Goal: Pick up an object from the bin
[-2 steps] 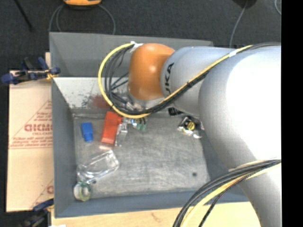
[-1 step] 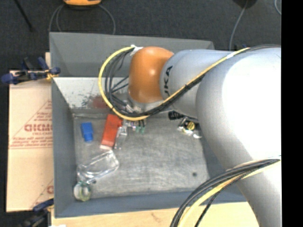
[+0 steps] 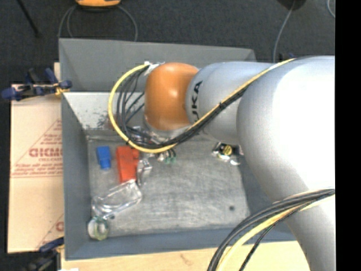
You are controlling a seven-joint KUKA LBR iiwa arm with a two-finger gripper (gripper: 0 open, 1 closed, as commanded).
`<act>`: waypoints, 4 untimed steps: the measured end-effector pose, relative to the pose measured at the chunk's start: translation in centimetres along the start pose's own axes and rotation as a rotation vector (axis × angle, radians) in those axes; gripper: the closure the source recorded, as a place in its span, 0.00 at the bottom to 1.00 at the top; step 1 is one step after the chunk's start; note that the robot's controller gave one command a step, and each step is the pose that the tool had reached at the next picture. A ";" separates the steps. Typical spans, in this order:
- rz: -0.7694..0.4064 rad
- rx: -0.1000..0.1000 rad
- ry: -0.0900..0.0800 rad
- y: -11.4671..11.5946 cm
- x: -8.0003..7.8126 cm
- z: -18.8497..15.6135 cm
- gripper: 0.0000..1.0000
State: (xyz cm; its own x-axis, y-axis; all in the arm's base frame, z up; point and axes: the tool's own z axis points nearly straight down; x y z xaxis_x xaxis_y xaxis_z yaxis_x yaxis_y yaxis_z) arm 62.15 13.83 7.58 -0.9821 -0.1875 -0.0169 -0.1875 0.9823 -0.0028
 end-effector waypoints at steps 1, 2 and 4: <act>0.083 -0.004 0.009 0.0 -0.2 -4.1 1.00; 0.267 -0.003 0.012 -0.5 1.0 -0.1 1.00; 0.319 0.001 0.011 -1.0 0.1 -8.8 1.00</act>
Offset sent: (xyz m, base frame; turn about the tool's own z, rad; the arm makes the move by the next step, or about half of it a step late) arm -0.0007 0.0009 0.0375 0.0833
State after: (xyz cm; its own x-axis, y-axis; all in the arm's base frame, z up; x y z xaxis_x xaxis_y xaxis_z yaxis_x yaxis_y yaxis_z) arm 62.07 12.79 16.40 -0.9914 0.1305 -0.0065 0.1305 0.9915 0.0002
